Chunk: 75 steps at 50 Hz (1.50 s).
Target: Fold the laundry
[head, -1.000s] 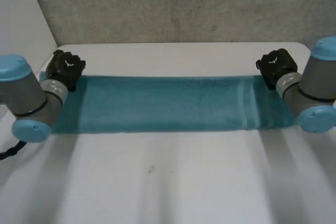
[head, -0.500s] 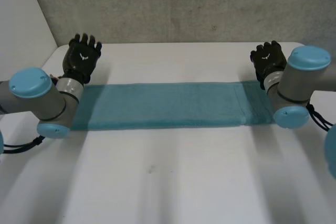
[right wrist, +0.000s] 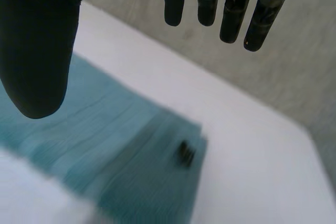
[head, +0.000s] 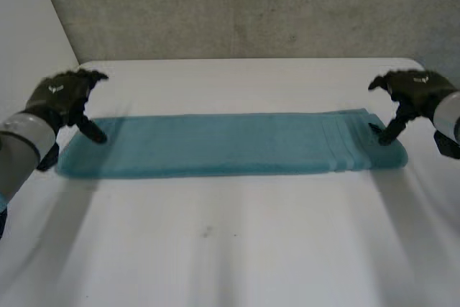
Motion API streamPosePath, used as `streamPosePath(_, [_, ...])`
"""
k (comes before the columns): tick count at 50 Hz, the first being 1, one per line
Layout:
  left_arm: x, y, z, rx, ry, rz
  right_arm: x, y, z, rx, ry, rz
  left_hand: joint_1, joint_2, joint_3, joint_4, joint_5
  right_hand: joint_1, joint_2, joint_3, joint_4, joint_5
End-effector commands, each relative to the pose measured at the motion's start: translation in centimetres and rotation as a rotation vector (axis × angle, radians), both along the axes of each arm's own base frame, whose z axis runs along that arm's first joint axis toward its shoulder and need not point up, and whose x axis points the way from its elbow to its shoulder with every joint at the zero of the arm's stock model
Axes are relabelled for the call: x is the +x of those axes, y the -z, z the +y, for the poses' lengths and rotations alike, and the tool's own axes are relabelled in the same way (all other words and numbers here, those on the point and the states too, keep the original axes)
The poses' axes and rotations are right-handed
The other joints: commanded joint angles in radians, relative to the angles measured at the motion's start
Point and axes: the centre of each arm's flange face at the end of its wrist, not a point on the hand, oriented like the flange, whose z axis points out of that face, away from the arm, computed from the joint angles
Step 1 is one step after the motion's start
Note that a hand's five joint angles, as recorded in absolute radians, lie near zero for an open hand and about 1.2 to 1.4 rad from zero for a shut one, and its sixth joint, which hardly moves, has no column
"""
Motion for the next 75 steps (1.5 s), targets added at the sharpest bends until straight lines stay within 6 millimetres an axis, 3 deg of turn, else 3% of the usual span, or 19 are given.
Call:
streamPosePath(1, [0.1,1.7,2.1,0.115,-0.006,0.054,-2.2,5.0,-0.6,0.11,0.024,0.018,-0.019,-0.029,-0.041,-0.032,-0.047,0.182,0.168,0.171,0.156,0.15])
streamPosePath(8, [0.3,2.6,1.9,0.066,-0.014,0.059,-2.7,8.3,-1.9,0.05,0.014,0.082,-0.019,-0.029,-0.041,-0.032,-0.047,0.334,0.32,0.323,0.308,0.302])
streamPosePath(18, [0.3,3.3,2.0,0.036,-0.014,0.059,-3.4,11.0,-3.0,0.061,0.015,0.123,-0.019,-0.029,-0.041,-0.032,-0.047,0.417,0.402,0.406,0.39,0.385])
streamPosePath(33, [0.0,3.6,2.2,0.039,-0.003,0.058,-3.5,11.7,-4.2,0.019,0.02,0.14,-0.019,-0.029,-0.041,-0.032,-0.047,0.613,0.599,0.602,0.587,0.582])
streamPosePath(34, [0.0,3.6,2.2,0.039,-0.003,0.058,-3.5,11.9,-4.2,0.024,0.02,0.14,-0.019,-0.029,-0.041,-0.032,-0.047,0.642,0.628,0.631,0.616,0.611])
streamPosePath(35, [0.0,3.6,2.2,0.039,-0.003,0.058,-3.4,12.0,-4.4,0.022,0.02,0.14,-0.019,-0.029,-0.041,-0.032,-0.047,0.837,0.823,0.826,0.811,0.806])
streamPosePath(38, [-0.1,3.6,2.3,0.041,-0.002,0.057,-3.4,12.1,-4.6,0.019,0.02,0.14,-0.019,-0.029,-0.041,-0.032,-0.047,1.129,1.115,1.118,1.103,1.098])
streamPosePath(45, [-0.1,3.8,2.5,0.048,0.0,0.057,-4.1,12.3,-5.4,0.004,0.04,0.18,-0.019,-0.029,-0.041,-0.032,-0.047,1.182,1.168,1.171,1.156,1.15])
streamPosePath(51, [-0.2,3.9,2.6,0.052,0.002,0.058,-8.9,11.6,-6.7,-0.004,0.182,0.271,-0.019,-0.029,-0.041,-0.032,-0.047,1.182,1.168,1.171,1.156,1.15])
streamPosePath(53, [-0.1,3.9,2.6,0.052,0.001,0.058,-9.6,11.5,-6.9,-0.006,0.202,0.289,-0.019,-0.029,-0.041,-0.032,-0.047,1.182,1.168,1.171,1.156,1.15])
streamPosePath(57, [-0.2,4.0,2.7,0.053,0.003,0.056,-15.2,9.9,-8.5,-0.049,0.335,0.428,-0.019,-0.029,-0.041,-0.032,-0.047,1.182,1.168,1.171,1.156,1.15])
streamPosePath(60, [-0.2,3.9,2.7,0.053,0.003,0.056,-16.2,9.3,-8.9,-0.067,0.357,0.461,-0.019,-0.029,-0.041,-0.032,-0.047,1.182,1.168,1.171,1.156,1.15])
streamPosePath(62, [-0.2,3.9,2.7,0.053,0.003,0.056,-17.1,7.8,-9.4,-0.106,0.383,0.507,-0.019,-0.029,-0.041,-0.032,-0.047,1.182,1.168,1.171,1.156,1.15])
streamPosePath(67, [-0.2,3.9,2.7,0.053,0.003,0.056,-15.8,4.3,-9.5,-0.199,0.387,0.486,-0.019,-0.029,-0.041,-0.032,-0.047,1.182,1.168,1.171,1.156,1.15])
streamPosePath(71, [-0.2,3.9,2.7,0.052,0.001,0.056,-8.9,1.9,-8.6,-0.293,0.259,0.41,-0.019,-0.029,-0.041,-0.032,-0.047,1.182,1.168,1.171,1.156,1.15])
streamPosePath(72, [-0.2,3.9,2.7,0.052,0.001,0.056,-5.4,1.2,-7.8,-0.327,0.188,0.382,-0.019,-0.029,-0.041,-0.032,-0.047,1.182,1.168,1.171,1.156,1.15])
streamPosePath(74, [-0.2,3.9,2.7,0.052,0.001,0.056,-2.2,0.6,-6.8,-0.356,0.121,0.355,-0.019,-0.029,-0.041,-0.032,-0.047,1.182,1.168,1.171,1.156,1.15])
streamPosePath(75, [-0.2,3.9,2.7,0.052,0.001,0.056,1.0,0.1,-5.7,-0.384,0.05,0.33,-0.019,-0.029,-0.041,-0.032,-0.047,1.182,1.168,1.171,1.156,1.15])
